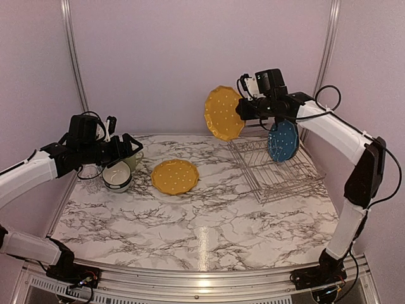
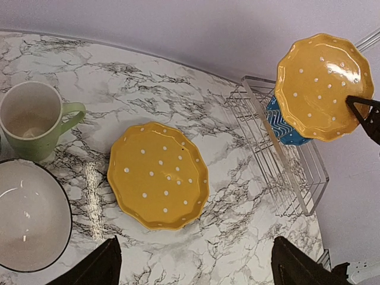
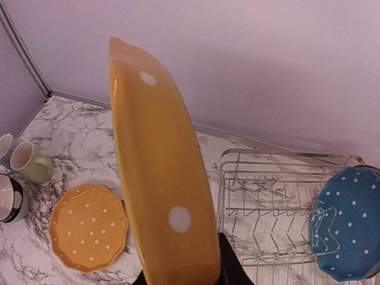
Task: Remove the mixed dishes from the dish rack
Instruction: Place the plate with another plate.
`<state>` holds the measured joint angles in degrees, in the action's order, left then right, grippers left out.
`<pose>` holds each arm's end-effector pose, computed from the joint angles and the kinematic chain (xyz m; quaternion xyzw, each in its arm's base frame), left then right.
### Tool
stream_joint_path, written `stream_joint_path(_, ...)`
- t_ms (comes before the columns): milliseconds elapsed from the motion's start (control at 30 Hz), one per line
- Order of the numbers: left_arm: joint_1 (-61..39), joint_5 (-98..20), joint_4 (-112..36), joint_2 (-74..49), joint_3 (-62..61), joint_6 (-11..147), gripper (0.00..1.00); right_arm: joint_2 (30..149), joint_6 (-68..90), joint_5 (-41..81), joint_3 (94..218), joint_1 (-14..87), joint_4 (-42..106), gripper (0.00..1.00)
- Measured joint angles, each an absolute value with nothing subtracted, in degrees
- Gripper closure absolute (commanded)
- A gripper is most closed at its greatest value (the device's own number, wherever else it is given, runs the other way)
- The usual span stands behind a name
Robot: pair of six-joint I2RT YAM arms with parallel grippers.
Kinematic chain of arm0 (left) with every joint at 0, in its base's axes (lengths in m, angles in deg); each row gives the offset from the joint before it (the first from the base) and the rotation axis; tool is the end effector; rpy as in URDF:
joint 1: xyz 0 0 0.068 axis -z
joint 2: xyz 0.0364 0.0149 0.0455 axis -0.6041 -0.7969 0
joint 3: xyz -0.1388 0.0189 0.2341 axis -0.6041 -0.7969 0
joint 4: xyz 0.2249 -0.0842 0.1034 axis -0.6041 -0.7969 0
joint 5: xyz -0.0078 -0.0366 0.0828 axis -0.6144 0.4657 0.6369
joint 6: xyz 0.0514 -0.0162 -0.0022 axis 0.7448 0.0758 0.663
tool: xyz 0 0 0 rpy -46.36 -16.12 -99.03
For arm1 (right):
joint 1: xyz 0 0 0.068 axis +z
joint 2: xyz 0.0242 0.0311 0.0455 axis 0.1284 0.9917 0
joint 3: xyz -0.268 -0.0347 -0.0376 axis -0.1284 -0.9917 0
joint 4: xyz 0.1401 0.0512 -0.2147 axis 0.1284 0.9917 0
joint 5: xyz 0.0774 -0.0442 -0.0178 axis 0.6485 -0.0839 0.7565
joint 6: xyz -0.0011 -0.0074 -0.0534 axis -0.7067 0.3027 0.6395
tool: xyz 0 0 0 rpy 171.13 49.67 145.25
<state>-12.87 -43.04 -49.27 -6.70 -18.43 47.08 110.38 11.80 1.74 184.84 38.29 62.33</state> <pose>0.2499 -0.1212 0.3119 -0.0047 0.8357 -0.3388 0.4321 0.3582 0.2070 0.3891 -0.1406 0.8465 0.0868 0.5061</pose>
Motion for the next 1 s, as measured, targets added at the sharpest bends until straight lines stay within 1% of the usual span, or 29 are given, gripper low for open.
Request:
stream_joint_path(267, -12.9, -42.7, -49.3, -6.1, -18.4, 47.1, 0.1, 120.5, -4.4, 27.6, 184.7, 38.4, 54.4, 1.0)
stream_joint_path(433, -12.9, -42.6, -49.3, -5.7, -18.5, 47.1, 0.1, 127.6, -13.5, 39.3, 180.6, 38.8, 48.6, 1.0)
stream_joint_path(633, -12.9, -42.6, -49.3, -5.1, -18.6, 47.1, 0.1, 133.1, -18.2, 42.8, 180.2, 41.2, 47.5, 1.0)
stream_joint_path(1000, -12.9, -42.6, -49.3, -5.0, -18.7, 47.1, 0.1, 134.5, -24.2, 44.0, 178.7, 42.8, 42.0, 1.0)
